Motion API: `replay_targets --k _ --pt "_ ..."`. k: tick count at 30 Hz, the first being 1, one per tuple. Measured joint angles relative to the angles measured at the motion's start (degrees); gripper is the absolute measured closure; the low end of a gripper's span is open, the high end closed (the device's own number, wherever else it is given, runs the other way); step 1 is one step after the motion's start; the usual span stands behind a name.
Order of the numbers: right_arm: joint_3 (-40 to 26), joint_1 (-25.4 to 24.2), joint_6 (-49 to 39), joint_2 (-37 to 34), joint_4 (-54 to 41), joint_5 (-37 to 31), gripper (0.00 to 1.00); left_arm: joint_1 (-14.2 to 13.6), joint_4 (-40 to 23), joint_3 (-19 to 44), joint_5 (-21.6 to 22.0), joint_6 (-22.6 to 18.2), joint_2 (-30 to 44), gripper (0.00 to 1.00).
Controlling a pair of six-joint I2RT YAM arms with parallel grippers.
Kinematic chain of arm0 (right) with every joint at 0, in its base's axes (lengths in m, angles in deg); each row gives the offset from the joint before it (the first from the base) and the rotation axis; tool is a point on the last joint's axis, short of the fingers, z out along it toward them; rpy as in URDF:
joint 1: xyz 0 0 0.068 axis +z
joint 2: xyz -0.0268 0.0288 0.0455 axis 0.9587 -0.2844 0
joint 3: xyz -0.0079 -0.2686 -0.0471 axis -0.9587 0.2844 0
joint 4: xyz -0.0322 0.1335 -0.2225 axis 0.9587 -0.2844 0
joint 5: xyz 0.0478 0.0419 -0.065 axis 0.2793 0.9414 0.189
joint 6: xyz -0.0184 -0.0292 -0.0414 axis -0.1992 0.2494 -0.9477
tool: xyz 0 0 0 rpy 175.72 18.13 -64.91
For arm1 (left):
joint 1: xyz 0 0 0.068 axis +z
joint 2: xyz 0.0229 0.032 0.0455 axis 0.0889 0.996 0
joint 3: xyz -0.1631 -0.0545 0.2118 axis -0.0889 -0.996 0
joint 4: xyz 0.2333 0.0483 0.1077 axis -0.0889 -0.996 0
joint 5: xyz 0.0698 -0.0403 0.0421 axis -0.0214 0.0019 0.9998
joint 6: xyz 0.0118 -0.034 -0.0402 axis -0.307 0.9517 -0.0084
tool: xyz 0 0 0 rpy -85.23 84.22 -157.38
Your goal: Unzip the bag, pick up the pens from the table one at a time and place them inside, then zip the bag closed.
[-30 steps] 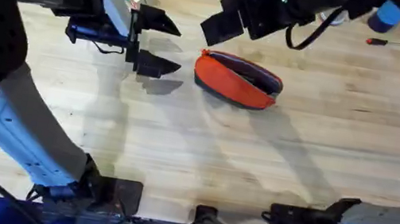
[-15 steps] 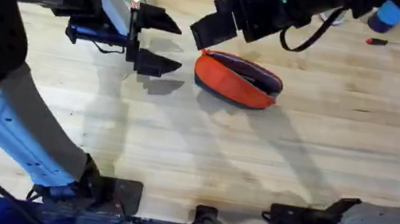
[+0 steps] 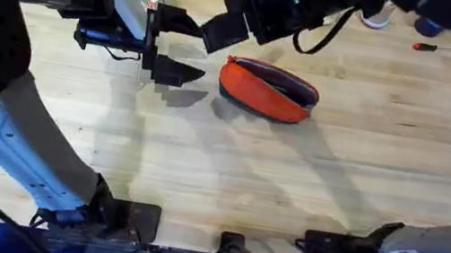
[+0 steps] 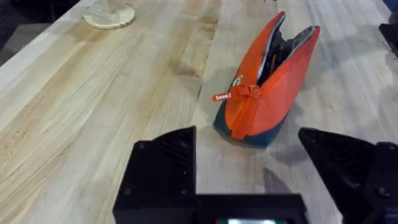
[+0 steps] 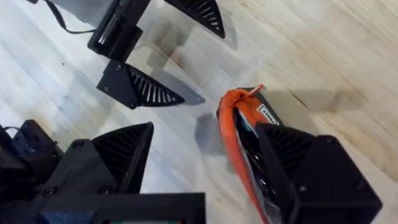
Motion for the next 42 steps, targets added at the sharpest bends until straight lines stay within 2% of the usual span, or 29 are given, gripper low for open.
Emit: replay_targets --k 8,11,20,24,33,42 --pt "-0.17 0.07 0.87 -0.64 -0.17 -1.92 0.005 0.0 0.24 0.0 -0.52 0.0 0.0 0.007" --pt "-5.23 0.12 1.57 -5.61 -4.21 -2.37 0.005 0.0 0.24 0.0 -0.71 0.0 0.0 0.007" --pt "-15.21 1.09 1.51 -13.05 -9.31 -5.74 0.005 0.0 0.24 0.0 -0.71 0.0 0.0 0.007" --pt "-15.56 1.2 1.5 -16.96 -9.81 -6.43 0.006 0.0 0.22 0.0 -0.71 0.0 0.0 0.007" --pt "-15.67 1.2 0.02 -18.32 -9.3 -6.45 0.006 0.0 0.22 0.0 -0.71 0.0 0.0 0.007" --pt "-15.69 1.2 -0.08 -25.01 -8.56 -6.42 0.016 0.0 0.24 0.0 -0.42 -0.05 0.0 0.007"
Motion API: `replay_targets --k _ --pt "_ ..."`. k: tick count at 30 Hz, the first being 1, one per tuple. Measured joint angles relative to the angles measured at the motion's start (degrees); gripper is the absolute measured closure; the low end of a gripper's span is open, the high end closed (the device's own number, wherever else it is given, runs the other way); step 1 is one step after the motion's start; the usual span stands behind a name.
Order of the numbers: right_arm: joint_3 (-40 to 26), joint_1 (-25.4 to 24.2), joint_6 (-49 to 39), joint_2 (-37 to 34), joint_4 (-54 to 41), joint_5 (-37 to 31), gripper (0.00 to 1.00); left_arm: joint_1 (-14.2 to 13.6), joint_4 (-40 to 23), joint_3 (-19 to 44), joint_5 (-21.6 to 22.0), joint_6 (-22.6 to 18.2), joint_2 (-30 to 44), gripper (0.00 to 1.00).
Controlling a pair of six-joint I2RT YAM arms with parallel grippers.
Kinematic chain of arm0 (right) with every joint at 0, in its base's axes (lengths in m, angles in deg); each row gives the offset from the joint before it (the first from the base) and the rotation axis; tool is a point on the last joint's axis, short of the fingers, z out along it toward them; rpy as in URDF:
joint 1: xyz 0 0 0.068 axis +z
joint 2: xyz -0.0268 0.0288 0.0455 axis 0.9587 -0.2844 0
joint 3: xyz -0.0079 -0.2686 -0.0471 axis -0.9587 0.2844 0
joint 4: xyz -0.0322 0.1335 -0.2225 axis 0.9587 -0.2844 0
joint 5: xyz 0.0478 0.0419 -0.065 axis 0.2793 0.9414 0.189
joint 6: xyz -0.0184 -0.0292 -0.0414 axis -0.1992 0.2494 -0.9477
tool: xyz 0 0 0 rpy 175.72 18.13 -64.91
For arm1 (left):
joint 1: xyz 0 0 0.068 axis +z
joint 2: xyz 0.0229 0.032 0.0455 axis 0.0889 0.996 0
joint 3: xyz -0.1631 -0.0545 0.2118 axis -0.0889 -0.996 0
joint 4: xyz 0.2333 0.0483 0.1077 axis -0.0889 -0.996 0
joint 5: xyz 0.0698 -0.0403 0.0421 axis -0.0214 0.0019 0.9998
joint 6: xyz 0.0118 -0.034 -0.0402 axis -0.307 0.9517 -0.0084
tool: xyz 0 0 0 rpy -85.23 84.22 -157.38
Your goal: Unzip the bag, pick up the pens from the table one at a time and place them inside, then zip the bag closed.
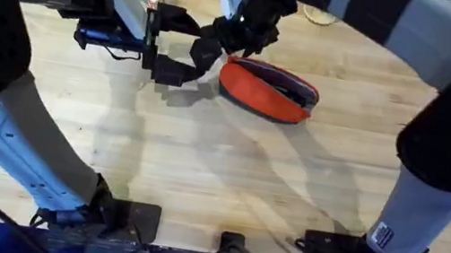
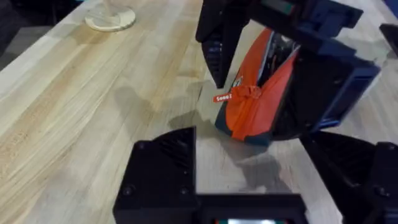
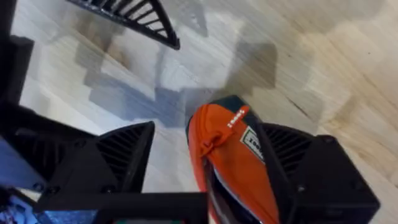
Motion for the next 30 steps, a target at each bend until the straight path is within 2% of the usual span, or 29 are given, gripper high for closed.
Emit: replay_targets --k 6,14,21,27,30 --pt "0.0 0.0 0.03 -0.42 0.81 -0.04 0.168 0.0 -0.02 0.0 -0.15 0.01 0.0 0.008" --pt "0.0 0.0 0.3 -0.44 1.13 -0.07 0.509 0.0 -0.02 0.0 -0.29 0.01 0.0 0.008" --pt "0.0 0.0 0.27 -0.44 0.93 -0.49 0.69 0.0 -0.02 0.0 -0.29 0.03 0.0 0.008" --pt "0.0 0.0 0.3 -0.44 0.91 -0.82 0.796 0.0 -0.02 0.0 -0.29 0.01 0.0 0.008" --pt "0.0 0.0 0.3 -0.44 0.89 -0.86 0.907 0.0 -0.02 0.0 -0.29 0.03 0.0 0.008"
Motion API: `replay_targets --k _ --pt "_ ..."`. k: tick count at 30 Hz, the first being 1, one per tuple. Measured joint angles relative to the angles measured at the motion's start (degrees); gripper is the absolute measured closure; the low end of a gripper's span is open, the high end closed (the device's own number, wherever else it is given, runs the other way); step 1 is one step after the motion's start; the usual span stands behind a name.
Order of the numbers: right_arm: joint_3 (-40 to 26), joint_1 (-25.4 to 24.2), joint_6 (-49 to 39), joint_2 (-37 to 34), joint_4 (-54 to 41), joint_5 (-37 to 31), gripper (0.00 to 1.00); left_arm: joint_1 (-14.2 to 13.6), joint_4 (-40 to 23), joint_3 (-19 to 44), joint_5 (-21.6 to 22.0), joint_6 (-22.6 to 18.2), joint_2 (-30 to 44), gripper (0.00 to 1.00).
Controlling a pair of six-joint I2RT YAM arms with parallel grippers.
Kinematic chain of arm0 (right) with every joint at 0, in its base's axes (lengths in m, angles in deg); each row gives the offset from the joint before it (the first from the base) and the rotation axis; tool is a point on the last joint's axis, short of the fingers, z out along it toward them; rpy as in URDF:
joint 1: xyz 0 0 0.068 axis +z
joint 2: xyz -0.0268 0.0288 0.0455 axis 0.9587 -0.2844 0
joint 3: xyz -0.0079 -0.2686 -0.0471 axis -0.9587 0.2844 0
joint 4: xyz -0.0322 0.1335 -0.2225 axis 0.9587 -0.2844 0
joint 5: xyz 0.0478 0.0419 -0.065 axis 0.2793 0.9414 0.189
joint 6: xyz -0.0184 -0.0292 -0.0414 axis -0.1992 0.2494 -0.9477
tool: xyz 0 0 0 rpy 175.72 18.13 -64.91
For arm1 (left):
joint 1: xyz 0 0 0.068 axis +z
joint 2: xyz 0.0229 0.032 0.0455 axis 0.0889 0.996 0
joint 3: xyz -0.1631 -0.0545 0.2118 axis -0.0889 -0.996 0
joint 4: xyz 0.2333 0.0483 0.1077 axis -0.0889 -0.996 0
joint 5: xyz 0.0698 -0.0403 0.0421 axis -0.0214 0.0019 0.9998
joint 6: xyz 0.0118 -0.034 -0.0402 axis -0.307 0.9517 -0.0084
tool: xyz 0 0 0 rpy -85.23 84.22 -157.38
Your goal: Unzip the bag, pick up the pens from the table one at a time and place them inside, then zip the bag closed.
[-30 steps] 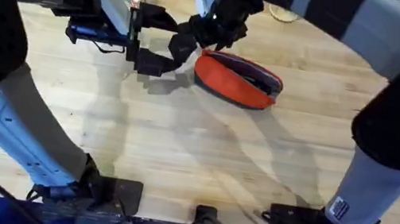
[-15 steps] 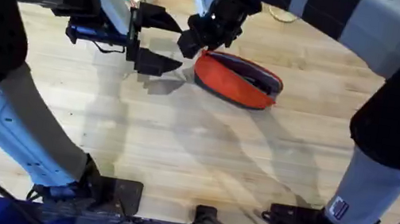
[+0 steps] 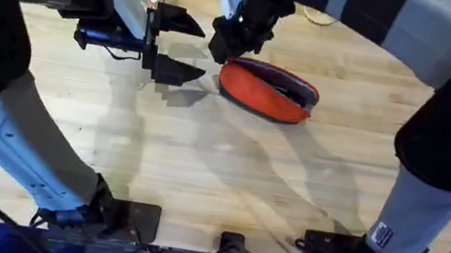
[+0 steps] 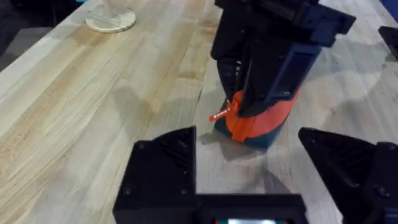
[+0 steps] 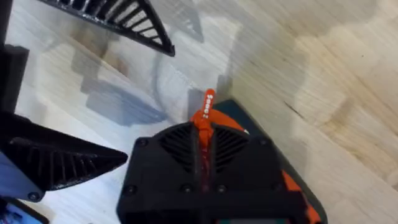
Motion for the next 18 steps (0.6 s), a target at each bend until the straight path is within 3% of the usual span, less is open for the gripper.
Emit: replay_targets --k 3,18 --pt "0.0 0.0 0.0 0.02 -0.56 0.0 0.967 0.0 0.0 0.0 0.0 -0.02 0.0 0.008" --pt "-0.09 0.0 -1.38 2.65 -2.2 -1.95 0.972 0.0 0.0 0.0 0.1 -0.01 0.0 0.007"
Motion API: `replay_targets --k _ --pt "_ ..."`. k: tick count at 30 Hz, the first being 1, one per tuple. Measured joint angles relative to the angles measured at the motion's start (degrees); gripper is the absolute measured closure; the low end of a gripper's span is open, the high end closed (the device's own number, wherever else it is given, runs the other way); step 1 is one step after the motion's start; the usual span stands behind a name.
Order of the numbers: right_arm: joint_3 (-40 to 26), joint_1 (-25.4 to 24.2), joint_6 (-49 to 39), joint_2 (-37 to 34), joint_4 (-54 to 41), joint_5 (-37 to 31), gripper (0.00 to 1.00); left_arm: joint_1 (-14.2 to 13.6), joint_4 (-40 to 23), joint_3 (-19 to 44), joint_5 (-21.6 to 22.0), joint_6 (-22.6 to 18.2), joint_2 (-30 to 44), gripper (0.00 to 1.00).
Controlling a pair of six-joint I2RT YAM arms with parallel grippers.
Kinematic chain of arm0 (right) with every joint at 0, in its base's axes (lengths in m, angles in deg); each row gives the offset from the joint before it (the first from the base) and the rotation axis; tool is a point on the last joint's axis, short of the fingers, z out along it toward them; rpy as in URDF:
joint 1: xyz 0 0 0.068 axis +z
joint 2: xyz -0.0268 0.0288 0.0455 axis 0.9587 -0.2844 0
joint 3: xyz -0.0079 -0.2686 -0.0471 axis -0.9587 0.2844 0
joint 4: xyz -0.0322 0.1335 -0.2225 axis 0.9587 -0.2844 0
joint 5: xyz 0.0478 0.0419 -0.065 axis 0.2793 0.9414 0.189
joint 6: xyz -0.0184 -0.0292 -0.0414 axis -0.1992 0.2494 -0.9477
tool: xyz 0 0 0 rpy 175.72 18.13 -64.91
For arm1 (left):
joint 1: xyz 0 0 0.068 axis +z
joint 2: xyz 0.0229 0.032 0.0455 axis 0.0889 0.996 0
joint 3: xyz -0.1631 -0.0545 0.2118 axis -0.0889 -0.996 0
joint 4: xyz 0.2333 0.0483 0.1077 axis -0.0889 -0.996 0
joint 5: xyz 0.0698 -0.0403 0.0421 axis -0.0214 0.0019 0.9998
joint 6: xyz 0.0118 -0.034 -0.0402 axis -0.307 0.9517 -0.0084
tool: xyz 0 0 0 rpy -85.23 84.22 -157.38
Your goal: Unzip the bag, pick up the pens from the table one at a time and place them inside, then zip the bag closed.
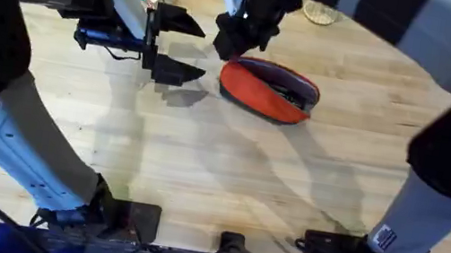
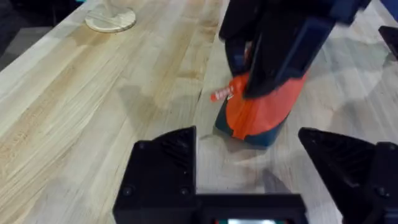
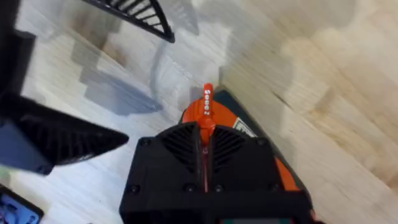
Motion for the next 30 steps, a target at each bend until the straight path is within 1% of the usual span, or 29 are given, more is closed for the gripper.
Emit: replay_targets --k 6,11,13,17,18,21,23,30 --pt "-0.09 -0.02 -0.18 3.96 -0.81 -1.61 0.971 0.0 -0.02 0.0 0.48 0.21 0.0 0.007" --pt "-0.11 -0.17 -0.19 4.33 -0.82 -2.18 0.972 -0.15 -0.01 0.0 1.08 0.21 0.29 0.007" --pt "-0.11 -0.17 -0.18 4.34 -0.82 -2.2 0.971 -0.52 0.07 0.0 1.05 0.22 1.52 0.007" --pt "-0.11 -0.17 -0.19 4.33 -0.82 -2.33 0.972 -2.3 2.31 0.0 -0.31 0.33 6.08 0.007" --pt "-0.11 -0.17 -0.2 4.34 -0.82 -2.33 0.972 -4.26 6.3 -0.08 -3.31 0.49 8.93 0.007" --pt "-0.11 -0.17 -0.19 4.34 -0.82 -2.33 0.972 -5.49 8.84 -0.11 -4.72 0.72 8.94 0.007" --pt "-0.11 -0.13 -0.2 4.34 -0.82 -2.33 0.971 -6.31 10.04 -0.11 -4.93 1.14 8.94 0.007" --pt "-0.11 -0.11 -0.2 4.34 -0.82 -2.33 0.972 -9.36 14.81 -0.11 -5.5 4.26 8.94 0.008"
